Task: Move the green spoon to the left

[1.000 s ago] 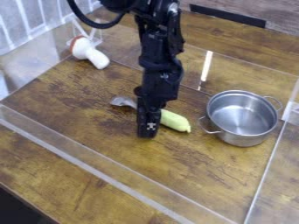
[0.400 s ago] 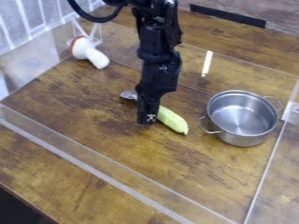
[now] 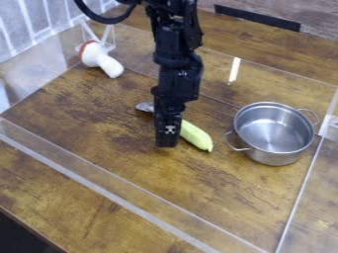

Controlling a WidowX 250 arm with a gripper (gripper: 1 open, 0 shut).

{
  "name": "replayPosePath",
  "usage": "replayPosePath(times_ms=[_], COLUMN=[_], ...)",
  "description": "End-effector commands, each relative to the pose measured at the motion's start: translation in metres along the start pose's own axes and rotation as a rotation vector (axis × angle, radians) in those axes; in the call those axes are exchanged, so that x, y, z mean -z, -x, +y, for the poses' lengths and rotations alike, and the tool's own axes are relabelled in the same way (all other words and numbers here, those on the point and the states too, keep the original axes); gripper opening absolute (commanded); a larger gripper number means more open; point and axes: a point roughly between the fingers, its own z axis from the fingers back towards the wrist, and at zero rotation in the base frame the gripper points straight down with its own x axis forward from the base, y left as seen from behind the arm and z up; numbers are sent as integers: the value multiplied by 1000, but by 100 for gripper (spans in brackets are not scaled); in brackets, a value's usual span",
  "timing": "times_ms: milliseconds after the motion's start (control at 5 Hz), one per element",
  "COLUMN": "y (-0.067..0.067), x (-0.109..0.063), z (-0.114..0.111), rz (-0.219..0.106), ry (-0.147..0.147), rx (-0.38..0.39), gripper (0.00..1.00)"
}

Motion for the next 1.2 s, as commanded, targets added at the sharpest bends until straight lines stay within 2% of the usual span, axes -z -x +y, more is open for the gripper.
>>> replayPosePath(times_ms=[0, 800, 1000], y=[4, 5, 12], x=[-14, -19, -37], z=[13, 14, 19], rz=[-38, -59, -52], ry=[-35, -7, -19], rx=[-27, -38, -76], gripper=[0, 0, 0])
